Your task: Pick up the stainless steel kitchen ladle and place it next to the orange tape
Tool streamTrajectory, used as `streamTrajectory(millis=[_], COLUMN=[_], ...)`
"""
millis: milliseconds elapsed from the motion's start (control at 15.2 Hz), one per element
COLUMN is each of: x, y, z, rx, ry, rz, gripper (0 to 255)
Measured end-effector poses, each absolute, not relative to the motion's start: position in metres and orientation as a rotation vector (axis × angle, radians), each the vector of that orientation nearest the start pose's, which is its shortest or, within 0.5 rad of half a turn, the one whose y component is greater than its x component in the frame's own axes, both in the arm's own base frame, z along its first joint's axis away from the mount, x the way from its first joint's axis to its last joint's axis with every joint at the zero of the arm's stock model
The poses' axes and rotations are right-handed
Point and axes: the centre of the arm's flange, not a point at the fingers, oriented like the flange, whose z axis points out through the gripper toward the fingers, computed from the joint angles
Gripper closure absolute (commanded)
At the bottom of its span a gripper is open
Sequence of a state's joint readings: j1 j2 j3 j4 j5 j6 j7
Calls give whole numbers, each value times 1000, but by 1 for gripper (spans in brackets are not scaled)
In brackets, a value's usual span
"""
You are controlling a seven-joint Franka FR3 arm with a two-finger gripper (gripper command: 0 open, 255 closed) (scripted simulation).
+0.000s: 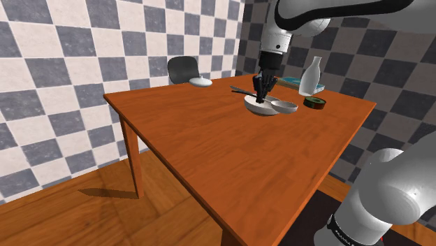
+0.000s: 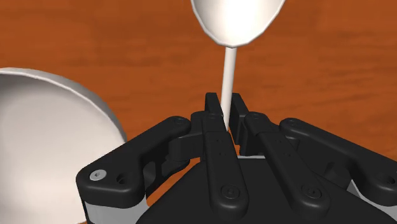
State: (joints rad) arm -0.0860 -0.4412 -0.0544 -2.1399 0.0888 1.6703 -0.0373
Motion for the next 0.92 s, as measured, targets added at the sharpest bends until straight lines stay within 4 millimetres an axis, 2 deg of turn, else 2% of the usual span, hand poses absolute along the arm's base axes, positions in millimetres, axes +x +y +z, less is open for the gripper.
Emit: streamTrajectory(millis=[924], x=[331], y=[-215], z=[578], rx=[-3023], ry=[162], rz=[29], gripper=[255])
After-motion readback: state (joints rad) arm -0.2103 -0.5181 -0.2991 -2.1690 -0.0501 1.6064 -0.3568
